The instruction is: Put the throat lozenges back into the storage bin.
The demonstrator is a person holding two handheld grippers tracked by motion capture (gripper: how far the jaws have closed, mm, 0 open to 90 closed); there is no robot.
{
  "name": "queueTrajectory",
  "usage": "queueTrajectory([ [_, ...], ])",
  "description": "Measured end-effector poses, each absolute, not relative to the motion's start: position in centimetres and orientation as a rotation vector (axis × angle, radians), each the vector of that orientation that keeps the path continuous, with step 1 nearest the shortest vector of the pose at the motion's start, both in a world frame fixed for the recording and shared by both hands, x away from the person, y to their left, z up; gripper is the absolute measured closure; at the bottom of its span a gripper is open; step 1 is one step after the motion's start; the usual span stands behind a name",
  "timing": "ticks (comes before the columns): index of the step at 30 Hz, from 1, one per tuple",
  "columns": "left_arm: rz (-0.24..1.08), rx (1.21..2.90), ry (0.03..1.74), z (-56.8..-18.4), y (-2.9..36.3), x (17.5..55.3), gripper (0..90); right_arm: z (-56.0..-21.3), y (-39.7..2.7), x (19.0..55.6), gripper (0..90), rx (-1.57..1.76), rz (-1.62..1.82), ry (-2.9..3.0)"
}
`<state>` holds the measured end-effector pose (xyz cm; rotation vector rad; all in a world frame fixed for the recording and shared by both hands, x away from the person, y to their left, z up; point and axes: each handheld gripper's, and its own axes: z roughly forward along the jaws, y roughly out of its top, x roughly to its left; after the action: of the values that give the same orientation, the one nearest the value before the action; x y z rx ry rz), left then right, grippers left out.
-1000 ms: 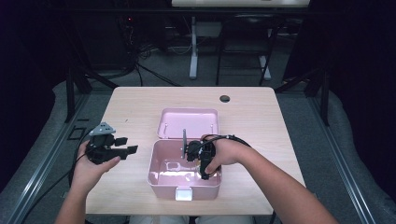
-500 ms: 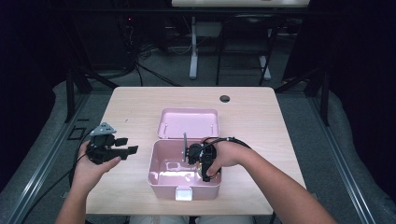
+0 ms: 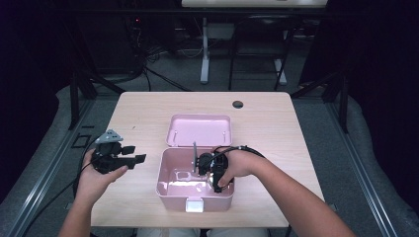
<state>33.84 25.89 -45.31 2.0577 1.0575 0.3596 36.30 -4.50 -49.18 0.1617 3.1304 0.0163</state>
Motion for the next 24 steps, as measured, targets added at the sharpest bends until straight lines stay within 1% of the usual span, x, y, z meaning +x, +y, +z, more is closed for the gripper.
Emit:
queueTrajectory([
  [24, 0.361, 2.060, 1.065, -45.4, 26.0, 33.9, 42.9, -50.8, -4.5, 36.3, 20.1, 0.143, 0.021, 3.145],
])
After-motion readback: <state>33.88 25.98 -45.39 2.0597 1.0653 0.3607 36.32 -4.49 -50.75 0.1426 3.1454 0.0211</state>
